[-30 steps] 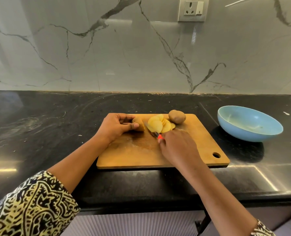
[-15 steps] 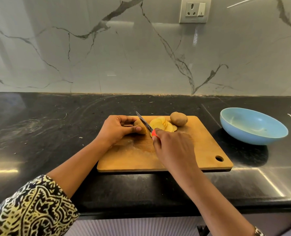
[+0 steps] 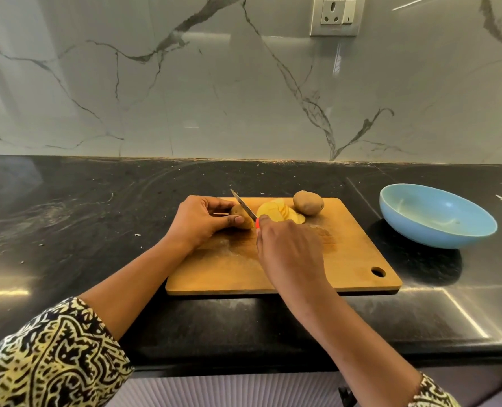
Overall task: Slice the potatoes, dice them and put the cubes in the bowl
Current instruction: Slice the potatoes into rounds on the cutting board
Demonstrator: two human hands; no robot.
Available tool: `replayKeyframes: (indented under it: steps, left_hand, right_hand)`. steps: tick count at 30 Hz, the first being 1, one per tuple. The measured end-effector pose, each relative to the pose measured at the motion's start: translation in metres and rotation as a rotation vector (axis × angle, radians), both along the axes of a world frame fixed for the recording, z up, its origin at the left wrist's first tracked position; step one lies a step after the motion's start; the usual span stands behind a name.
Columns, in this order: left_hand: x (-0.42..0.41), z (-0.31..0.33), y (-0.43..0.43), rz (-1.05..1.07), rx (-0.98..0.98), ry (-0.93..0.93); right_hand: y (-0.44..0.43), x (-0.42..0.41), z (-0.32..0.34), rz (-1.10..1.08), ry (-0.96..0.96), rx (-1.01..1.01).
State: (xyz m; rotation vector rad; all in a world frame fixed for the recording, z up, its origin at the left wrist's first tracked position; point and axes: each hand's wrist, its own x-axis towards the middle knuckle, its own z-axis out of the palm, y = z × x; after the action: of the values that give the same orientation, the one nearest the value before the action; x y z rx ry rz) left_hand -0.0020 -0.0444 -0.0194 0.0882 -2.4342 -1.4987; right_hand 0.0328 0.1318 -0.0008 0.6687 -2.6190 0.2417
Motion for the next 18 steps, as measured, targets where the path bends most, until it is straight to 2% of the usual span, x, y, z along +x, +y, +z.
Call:
replayKeyframes:
  steps: [7,18]
  left_hand:
    - [0.001,0.002,0.004,0.031,-0.031,0.012]
    - [0.000,0.000,0.002,0.027,-0.051,0.023]
  right_hand:
    - [-0.012,0.003,0.020,0.072,-0.072,0.072]
    - [-0.006,-0.011,0.006,0.061,-0.218,0.150]
